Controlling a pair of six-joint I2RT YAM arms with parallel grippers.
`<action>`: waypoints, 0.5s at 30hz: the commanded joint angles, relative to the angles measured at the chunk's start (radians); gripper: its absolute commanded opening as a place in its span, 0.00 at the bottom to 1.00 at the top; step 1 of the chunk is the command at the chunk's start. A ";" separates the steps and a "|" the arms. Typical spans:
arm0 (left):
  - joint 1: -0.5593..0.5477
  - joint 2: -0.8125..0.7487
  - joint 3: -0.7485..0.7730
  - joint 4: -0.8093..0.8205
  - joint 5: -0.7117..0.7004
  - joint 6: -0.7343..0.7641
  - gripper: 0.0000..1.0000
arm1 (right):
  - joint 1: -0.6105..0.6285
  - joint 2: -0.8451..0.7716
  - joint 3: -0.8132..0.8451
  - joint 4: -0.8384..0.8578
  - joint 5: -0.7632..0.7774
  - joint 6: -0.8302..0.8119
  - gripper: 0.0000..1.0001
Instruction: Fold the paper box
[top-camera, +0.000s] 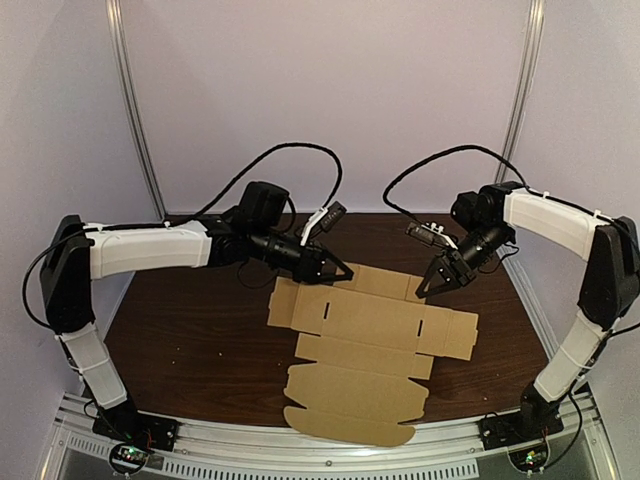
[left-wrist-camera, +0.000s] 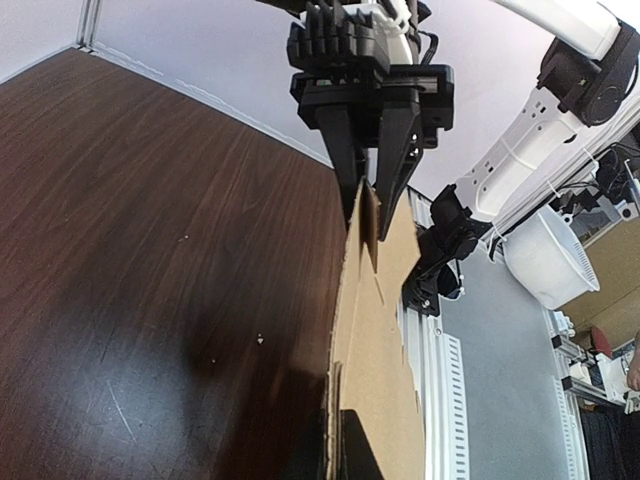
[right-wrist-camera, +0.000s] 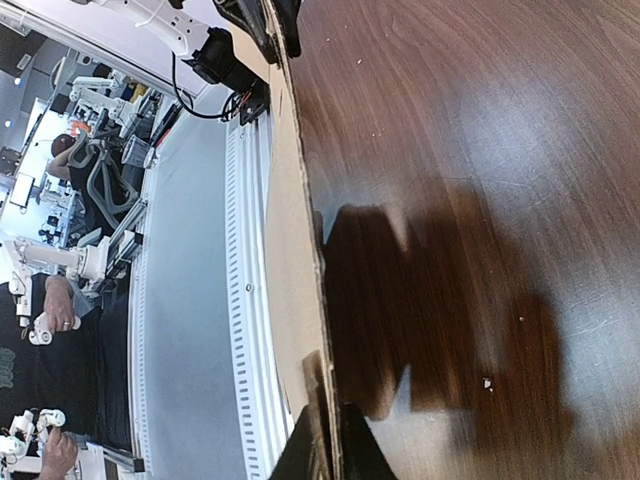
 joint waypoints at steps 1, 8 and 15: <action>-0.017 0.027 0.044 0.067 0.033 -0.007 0.00 | 0.023 -0.036 0.016 0.045 -0.030 0.029 0.20; -0.016 0.027 0.054 0.068 0.038 -0.008 0.00 | 0.038 -0.006 0.030 0.030 -0.018 0.026 0.00; -0.017 0.008 0.109 -0.102 -0.143 0.062 0.13 | 0.038 -0.030 0.018 0.037 0.033 0.028 0.00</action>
